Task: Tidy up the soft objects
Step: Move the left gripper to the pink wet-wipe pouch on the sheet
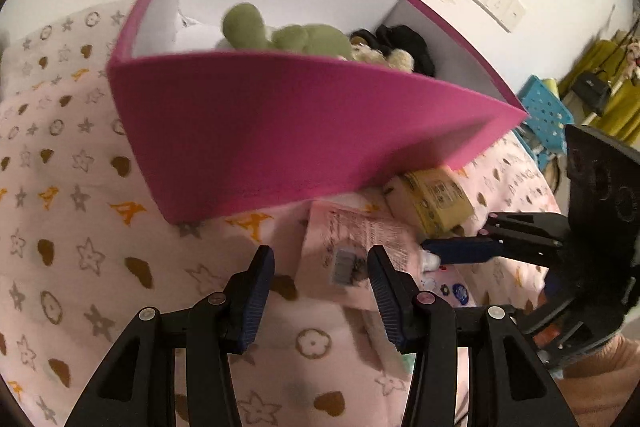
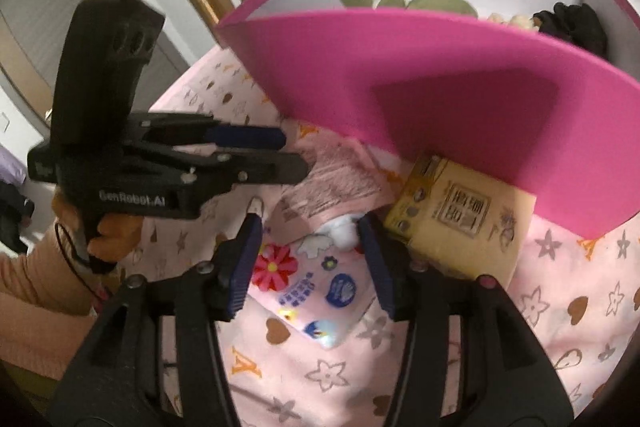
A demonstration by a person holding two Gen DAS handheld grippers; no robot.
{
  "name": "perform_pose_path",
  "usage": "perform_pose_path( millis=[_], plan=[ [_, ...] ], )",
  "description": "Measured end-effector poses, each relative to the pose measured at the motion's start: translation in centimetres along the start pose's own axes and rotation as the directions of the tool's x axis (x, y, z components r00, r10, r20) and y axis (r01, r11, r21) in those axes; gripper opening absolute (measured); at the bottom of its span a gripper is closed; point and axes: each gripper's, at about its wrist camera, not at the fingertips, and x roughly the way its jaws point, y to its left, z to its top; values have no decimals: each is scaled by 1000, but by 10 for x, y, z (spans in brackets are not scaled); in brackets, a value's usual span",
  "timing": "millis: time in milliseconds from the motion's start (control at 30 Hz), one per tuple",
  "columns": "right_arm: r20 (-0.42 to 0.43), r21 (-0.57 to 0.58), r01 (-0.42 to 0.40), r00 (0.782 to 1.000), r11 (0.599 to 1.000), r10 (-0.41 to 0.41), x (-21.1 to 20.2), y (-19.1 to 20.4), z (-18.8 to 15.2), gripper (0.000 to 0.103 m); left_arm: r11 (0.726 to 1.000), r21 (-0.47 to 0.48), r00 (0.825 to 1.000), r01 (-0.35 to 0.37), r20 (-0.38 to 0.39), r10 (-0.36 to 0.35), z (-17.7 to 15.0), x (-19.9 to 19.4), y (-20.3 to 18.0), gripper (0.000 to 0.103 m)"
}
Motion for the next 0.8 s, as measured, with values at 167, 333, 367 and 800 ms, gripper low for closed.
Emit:
perform_pose_path(
  millis=[167,333,367,800],
  plan=[
    [3,44,-7,1000,999,7,-4,-9,-14,48,998,30,999,46,-18,-46,-11,-1,-11,49],
    [20,119,-51,999,992,49,-11,-23,-25,48,993,69,994,98,-60,-94,-22,1,-26,47],
    [20,121,-49,999,991,47,-12,-24,-27,48,992,78,994,96,-67,-91,-23,2,-30,45],
    [77,192,-58,996,980,44,-30,-40,-32,48,997,68,1000,24,-12,-23,-16,-15,-18,47]
  ],
)
